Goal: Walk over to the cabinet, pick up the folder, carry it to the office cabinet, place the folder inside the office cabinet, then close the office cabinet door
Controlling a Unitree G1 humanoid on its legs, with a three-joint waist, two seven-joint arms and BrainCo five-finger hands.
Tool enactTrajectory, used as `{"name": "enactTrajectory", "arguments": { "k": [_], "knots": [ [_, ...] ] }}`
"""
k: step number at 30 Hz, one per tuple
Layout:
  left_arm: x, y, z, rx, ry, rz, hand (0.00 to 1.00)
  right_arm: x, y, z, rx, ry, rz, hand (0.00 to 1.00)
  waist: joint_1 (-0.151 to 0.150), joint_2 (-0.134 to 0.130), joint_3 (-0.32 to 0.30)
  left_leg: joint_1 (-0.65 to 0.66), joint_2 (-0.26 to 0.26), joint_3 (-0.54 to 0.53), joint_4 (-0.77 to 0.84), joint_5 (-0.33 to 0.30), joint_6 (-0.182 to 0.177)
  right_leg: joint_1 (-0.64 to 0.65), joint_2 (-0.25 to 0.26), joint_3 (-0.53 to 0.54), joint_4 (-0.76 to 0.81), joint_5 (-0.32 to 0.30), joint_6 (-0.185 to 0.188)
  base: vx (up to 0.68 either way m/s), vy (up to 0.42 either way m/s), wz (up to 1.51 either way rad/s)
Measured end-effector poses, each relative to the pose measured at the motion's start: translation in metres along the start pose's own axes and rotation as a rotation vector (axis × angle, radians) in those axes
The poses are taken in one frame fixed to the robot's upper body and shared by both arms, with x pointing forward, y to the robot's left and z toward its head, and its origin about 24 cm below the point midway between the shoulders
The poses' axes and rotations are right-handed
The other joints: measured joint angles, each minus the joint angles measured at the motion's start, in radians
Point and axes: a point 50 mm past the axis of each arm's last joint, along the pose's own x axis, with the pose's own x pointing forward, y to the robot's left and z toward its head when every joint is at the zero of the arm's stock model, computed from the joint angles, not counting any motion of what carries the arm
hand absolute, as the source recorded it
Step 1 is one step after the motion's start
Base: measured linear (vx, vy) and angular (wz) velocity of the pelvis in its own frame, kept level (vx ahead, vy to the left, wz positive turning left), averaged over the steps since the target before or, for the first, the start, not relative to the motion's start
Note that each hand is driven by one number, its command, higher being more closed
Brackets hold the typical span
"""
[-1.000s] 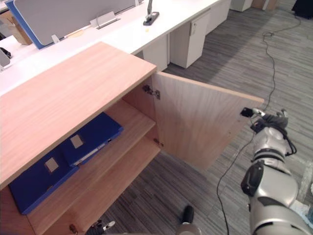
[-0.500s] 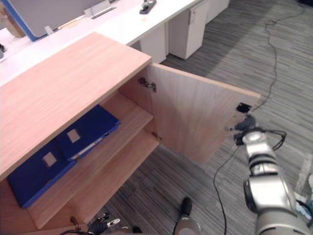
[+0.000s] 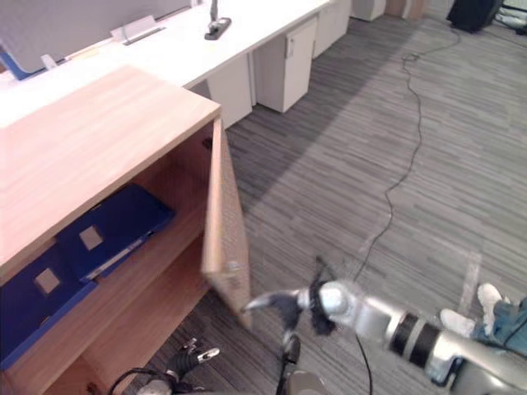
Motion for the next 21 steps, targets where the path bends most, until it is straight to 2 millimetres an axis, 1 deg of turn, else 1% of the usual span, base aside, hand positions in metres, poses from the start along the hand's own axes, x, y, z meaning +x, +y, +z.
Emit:
{"name": "enactTrajectory", "arguments": {
  "k": [1, 3, 5, 7, 9, 11, 13, 16, 18, 20, 21],
  "knots": [
    [0.000, 0.005, -0.003, -0.017, 0.013, 0.028, 0.00, 0.000, 0.001, 0.001, 0.011, -0.016, -0.001, 0.00, 0.001, -0.009, -0.011, -0.005, -0.004, -0.003, 0.000, 0.003, 0.001, -0.003, -0.005, -0.002, 0.000, -0.001, 0.002, -0.05, 0.019, 0.09],
    [0.000, 0.013, -0.008, -0.039, 0.041, 0.074, 0.00, -0.002, 0.003, -0.006, 0.029, 0.019, -0.011, 0.00, 0.003, -0.030, -0.025, -0.005, -0.012, -0.002, -0.002, 0.005, 0.002, -0.005, -0.013, 0.000, 0.000, -0.001, 0.002, -0.06, 0.038, 0.01],
    [0.002, 0.017, -0.009, -0.042, 0.051, 0.094, 0.00, -0.002, 0.005, -0.007, 0.039, 0.019, -0.032, 0.00, 0.004, -0.042, -0.033, -0.004, -0.014, 0.000, -0.001, 0.005, 0.001, -0.006, -0.015, 0.002, 0.000, 0.000, 0.002, -0.02, 0.038, -0.03],
    [0.003, 0.021, -0.012, -0.050, 0.072, 0.123, 0.00, 0.003, 0.007, -0.004, 0.055, -0.003, -0.062, 0.00, 0.004, -0.055, -0.042, -0.004, -0.014, 0.004, -0.001, 0.006, 0.000, -0.008, -0.015, 0.007, 0.000, 0.002, 0.000, 0.00, 0.047, -0.05],
    [0.003, 0.023, -0.013, -0.057, 0.081, 0.136, 0.00, 0.010, 0.008, -0.002, 0.077, -0.024, -0.080, 0.00, 0.005, -0.057, -0.043, -0.004, -0.014, 0.003, -0.001, 0.006, 0.000, -0.008, -0.015, 0.008, 0.000, 0.007, -0.006, 0.01, 0.041, -0.01],
    [0.005, 0.023, -0.013, -0.063, 0.088, 0.143, 0.00, 0.022, 0.010, -0.004, 0.117, -0.031, -0.101, 0.00, 0.009, -0.057, -0.043, -0.004, -0.014, 0.003, -0.001, 0.006, -0.001, -0.008, -0.015, 0.008, 0.000, 0.008, -0.006, 0.02, 0.040, 0.00],
    [0.005, 0.024, -0.011, -0.062, 0.086, 0.153, 0.00, 0.039, 0.014, -0.015, 0.117, 0.025, -0.114, 0.00, 0.020, -0.057, -0.043, -0.002, -0.014, 0.003, -0.003, 0.014, -0.014, -0.006, -0.014, 0.009, 0.001, 0.008, -0.006, 0.01, 0.040, 0.01],
    [0.007, 0.025, -0.010, -0.064, 0.092, 0.170, 0.00, 0.053, 0.022, -0.031, 0.127, 0.106, -0.106, 0.00, 0.033, -0.057, -0.038, 0.005, -0.014, 0.001, -0.004, 0.014, -0.015, 0.002, -0.015, 0.008, 0.000, 0.008, -0.006, 0.00, 0.043, 0.03],
    [0.007, 0.026, -0.009, -0.068, 0.089, 0.182, 0.00, 0.064, 0.031, -0.051, 0.181, 0.200, -0.106, 0.00, 0.042, -0.059, -0.034, 0.011, -0.015, -0.005, -0.008, 0.014, -0.016, 0.010, -0.022, 0.002, 0.000, 0.006, -0.003, -0.03, 0.059, 0.07],
    [0.008, 0.025, -0.008, -0.073, 0.084, 0.186, 0.00, 0.067, 0.036, -0.071, 0.252, 0.289, -0.142, 0.00, 0.045, -0.058, -0.026, 0.010, -0.018, -0.022, -0.010, 0.016, -0.017, 0.016, -0.030, -0.014, 0.000, 0.001, 0.003, -0.04, 0.036, 0.25],
    [0.009, 0.024, -0.006, -0.082, 0.074, 0.188, 0.00, 0.066, 0.039, -0.088, 0.312, 0.382, -0.197, 0.00, 0.049, -0.055, -0.014, 0.010, -0.024, -0.038, -0.013, 0.019, -0.014, 0.027, -0.037, -0.033, 0.001, -0.008, 0.013, -0.04, 0.030, 0.56]
  ]
}}
